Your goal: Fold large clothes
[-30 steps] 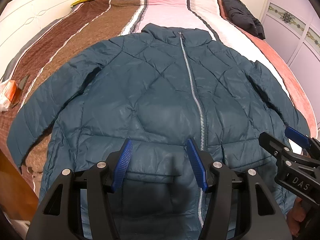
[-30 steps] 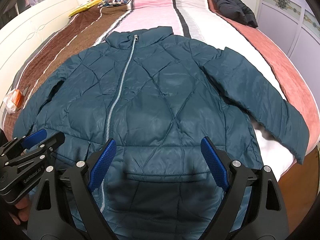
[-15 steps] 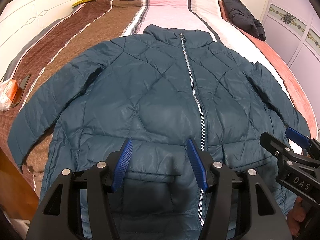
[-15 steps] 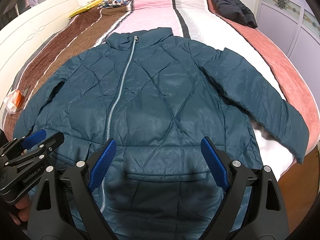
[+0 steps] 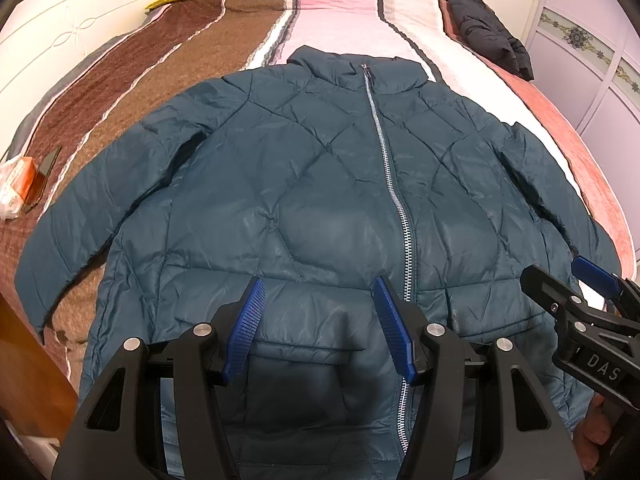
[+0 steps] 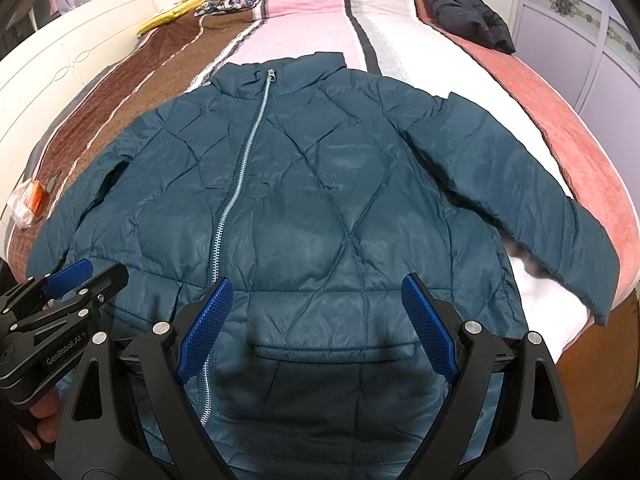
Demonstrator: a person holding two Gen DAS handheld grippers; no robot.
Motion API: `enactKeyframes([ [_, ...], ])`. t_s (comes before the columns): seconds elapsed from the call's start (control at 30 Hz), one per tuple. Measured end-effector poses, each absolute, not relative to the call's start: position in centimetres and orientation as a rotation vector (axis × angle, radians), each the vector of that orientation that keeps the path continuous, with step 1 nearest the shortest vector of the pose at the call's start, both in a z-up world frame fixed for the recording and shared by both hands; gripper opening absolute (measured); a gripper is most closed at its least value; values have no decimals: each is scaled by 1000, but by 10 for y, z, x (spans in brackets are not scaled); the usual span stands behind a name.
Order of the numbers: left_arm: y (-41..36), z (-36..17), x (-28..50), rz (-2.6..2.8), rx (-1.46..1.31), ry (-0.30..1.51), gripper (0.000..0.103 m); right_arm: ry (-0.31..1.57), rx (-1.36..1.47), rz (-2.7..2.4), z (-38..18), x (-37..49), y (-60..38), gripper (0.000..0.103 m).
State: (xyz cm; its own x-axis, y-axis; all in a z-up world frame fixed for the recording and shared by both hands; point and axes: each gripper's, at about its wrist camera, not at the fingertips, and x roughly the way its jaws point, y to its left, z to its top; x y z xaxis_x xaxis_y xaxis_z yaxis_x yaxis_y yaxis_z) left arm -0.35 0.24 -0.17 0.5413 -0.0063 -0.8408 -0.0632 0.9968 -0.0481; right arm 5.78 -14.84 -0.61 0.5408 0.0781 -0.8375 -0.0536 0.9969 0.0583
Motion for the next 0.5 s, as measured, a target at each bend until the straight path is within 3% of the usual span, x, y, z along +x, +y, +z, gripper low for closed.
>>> enactKeyframes([
  [0.5, 6, -5, -3, 45, -81, 1009, 57, 1001, 33, 77, -8, 58, -149, 86],
])
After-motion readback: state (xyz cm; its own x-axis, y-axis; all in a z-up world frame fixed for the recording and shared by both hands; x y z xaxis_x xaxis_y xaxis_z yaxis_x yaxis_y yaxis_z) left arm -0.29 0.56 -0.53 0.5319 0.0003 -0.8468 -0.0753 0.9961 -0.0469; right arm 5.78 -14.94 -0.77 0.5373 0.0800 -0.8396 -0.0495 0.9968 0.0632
